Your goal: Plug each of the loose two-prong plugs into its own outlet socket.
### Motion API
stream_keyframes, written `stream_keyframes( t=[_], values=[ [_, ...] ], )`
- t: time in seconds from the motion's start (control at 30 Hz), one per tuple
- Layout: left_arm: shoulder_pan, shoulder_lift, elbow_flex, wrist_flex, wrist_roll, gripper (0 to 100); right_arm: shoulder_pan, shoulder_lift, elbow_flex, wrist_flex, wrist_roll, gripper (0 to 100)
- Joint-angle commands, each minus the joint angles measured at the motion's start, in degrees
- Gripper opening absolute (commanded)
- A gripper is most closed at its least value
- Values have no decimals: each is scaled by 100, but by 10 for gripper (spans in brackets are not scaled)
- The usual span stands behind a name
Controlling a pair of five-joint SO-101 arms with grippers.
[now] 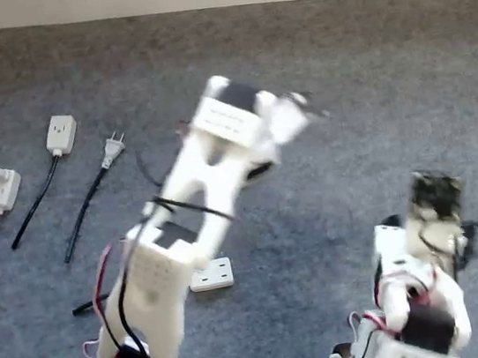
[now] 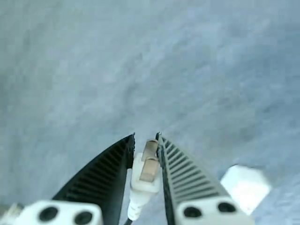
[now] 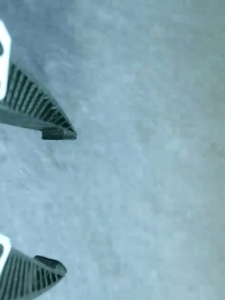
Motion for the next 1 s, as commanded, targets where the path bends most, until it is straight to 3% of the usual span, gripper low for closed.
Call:
stream_keyframes(
  t=[0.0, 0.33, 0.4, 0.57, 0.87, 0.97],
  values=[
    [927, -444, -22, 53, 264, 4, 716, -382, -374, 207, 237, 375],
    [2229, -470, 347, 53, 404, 12, 716, -347, -321, 92, 185, 375],
    [2255, -479, 558, 53, 404, 64, 716, -347, -312, 92, 193, 375],
    [1798, -602, 699, 53, 431, 268, 708, -321, -312, 92, 202, 375],
    [884, -1745, 734, 53, 492, 252, 312, -295, -312, 48, 202, 375],
    [-22, -2167, 734, 53, 1363, 252, 4, -224, -338, 48, 422, 375]
  ],
)
